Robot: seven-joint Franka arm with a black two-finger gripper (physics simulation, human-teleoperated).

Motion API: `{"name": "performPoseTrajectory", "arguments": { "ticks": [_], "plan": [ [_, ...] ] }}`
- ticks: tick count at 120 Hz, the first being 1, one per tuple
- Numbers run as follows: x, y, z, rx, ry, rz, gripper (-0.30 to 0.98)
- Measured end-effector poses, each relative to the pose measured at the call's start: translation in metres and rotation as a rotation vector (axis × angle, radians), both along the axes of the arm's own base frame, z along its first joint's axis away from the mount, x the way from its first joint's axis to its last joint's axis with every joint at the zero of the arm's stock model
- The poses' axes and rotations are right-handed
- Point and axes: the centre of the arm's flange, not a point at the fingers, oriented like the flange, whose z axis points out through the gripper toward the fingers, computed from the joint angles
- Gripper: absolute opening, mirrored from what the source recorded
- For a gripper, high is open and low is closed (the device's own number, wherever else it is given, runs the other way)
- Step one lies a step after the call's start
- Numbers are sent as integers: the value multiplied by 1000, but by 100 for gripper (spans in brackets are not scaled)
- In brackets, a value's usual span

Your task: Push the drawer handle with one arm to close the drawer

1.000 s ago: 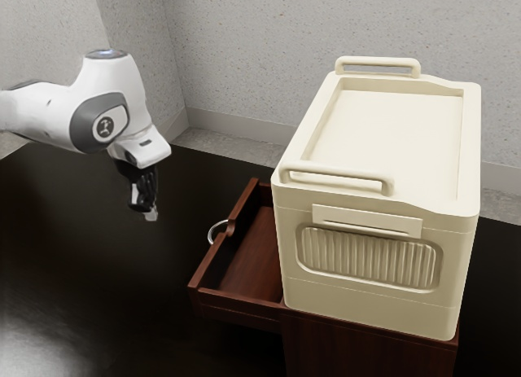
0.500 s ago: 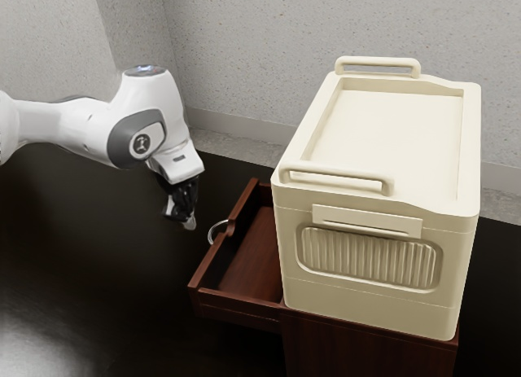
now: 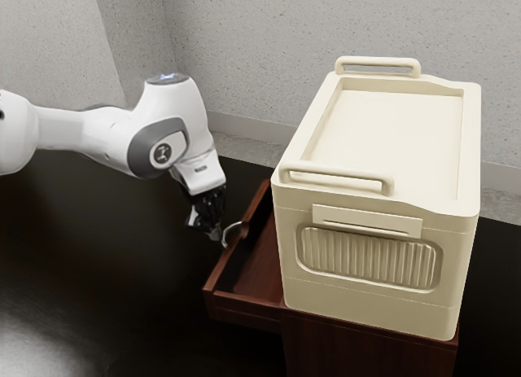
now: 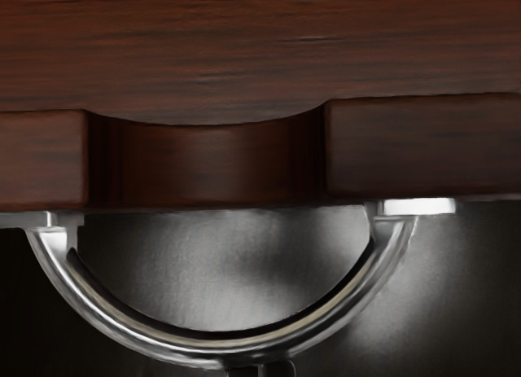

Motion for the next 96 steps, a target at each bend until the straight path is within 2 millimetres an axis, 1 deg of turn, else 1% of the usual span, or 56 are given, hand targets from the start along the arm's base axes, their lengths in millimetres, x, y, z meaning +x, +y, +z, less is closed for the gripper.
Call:
{"name": "performPoseTrajectory", "arguments": {
  "ticks": [9,31,53,78,96],
  "plan": [
    [1,-3,-2,-4,1,-8,-10],
    [14,-15,3,-21,-18,-32,-10],
    [24,-26,-3,-35,-12,-52,-10],
    [30,-46,-1,-48,-19,-78,-10],
    [32,-64,3,-58,-28,-98,-10]
  ]
}}
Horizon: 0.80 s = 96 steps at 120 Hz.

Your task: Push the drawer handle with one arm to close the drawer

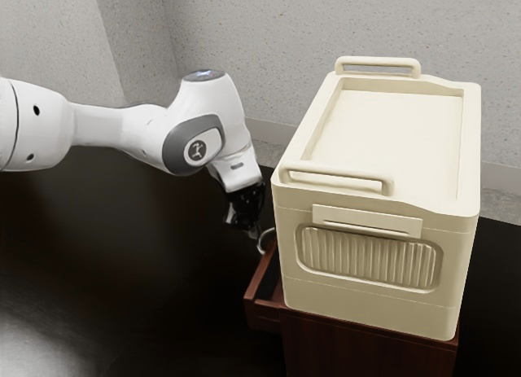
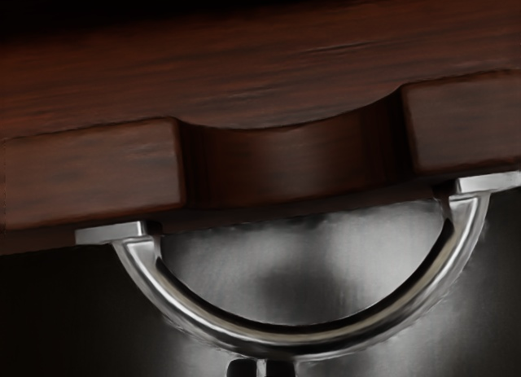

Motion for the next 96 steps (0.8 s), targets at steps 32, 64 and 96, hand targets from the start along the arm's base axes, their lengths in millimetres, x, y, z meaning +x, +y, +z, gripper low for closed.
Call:
{"name": "performPoseTrajectory", "arguments": {
  "ticks": [32,64,96],
  "plan": [
    [1,-31,-4,-17,4,-26,-10],
    [2,-58,-5,-34,-2,-42,-10],
    [-26,-28,39,8,-56,28,-10]
  ]
}}
